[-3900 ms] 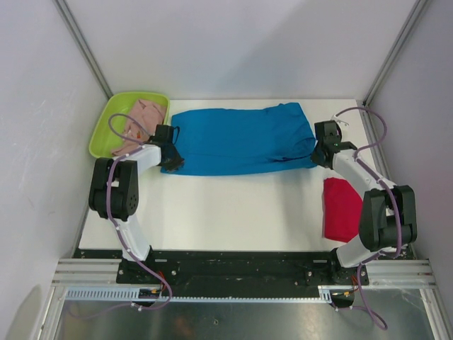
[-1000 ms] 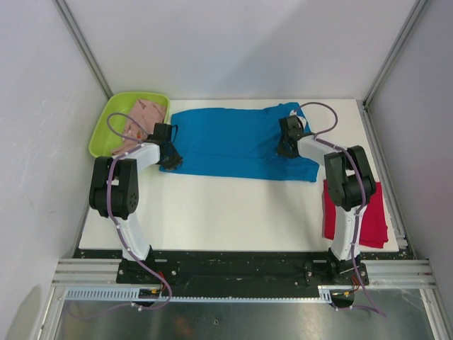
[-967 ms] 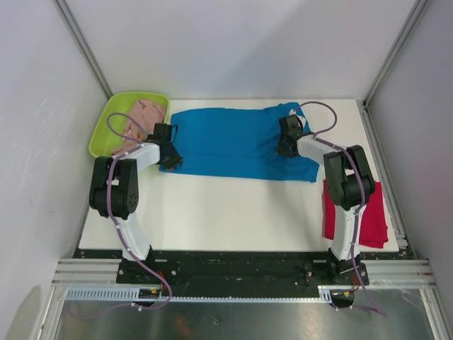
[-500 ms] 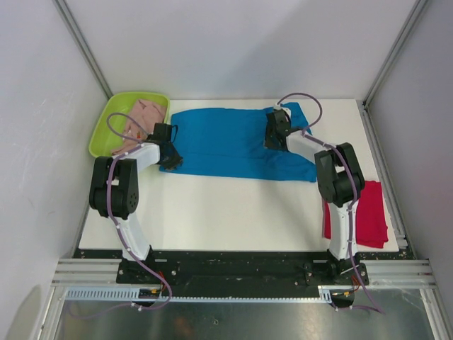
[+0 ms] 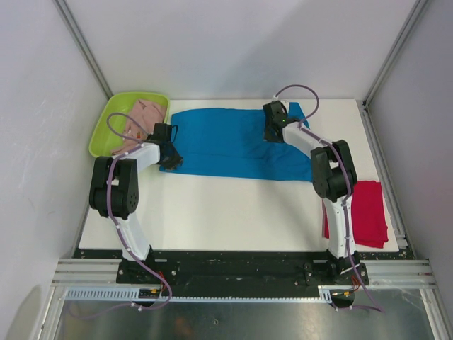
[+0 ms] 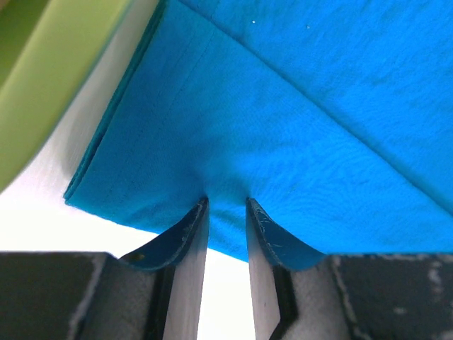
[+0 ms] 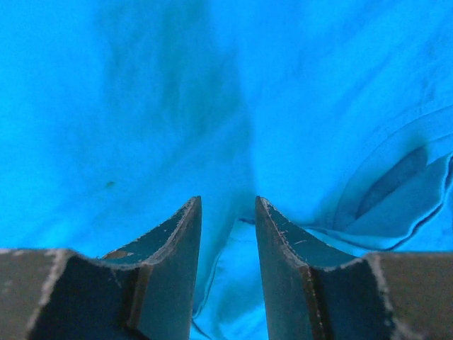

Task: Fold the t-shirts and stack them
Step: Fold the flattened tshirt in 1/3 of the way

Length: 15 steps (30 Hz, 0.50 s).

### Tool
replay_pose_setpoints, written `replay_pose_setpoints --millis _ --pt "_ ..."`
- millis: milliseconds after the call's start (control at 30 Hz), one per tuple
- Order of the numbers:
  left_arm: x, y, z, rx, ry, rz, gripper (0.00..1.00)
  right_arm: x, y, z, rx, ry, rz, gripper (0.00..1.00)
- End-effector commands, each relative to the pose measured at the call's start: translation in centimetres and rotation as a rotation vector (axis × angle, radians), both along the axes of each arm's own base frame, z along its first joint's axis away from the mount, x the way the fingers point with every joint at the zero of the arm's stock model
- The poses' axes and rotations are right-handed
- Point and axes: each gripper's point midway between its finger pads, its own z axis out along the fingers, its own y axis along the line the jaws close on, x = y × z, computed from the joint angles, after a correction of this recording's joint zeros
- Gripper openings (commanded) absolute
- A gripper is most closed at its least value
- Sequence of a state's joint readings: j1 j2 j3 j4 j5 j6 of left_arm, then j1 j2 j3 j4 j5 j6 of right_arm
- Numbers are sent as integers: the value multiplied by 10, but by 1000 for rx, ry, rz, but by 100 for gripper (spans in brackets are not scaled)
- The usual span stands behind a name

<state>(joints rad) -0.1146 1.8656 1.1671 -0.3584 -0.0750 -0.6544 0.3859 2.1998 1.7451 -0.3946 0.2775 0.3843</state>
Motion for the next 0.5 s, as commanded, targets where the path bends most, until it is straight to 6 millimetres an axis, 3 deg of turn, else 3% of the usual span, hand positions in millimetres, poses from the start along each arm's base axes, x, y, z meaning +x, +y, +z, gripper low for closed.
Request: replay_pose_setpoints --millis 0,233,467 --pt "-9 13 -15 44 63 15 34 -4 -6 -20 -81 65 -35 40" --pt "-9 13 -16 43 65 16 34 -10 -11 -30 -115 96 -59 38" --pt "-9 13 -16 45 64 16 34 -10 -11 -22 -119 82 -79 22"
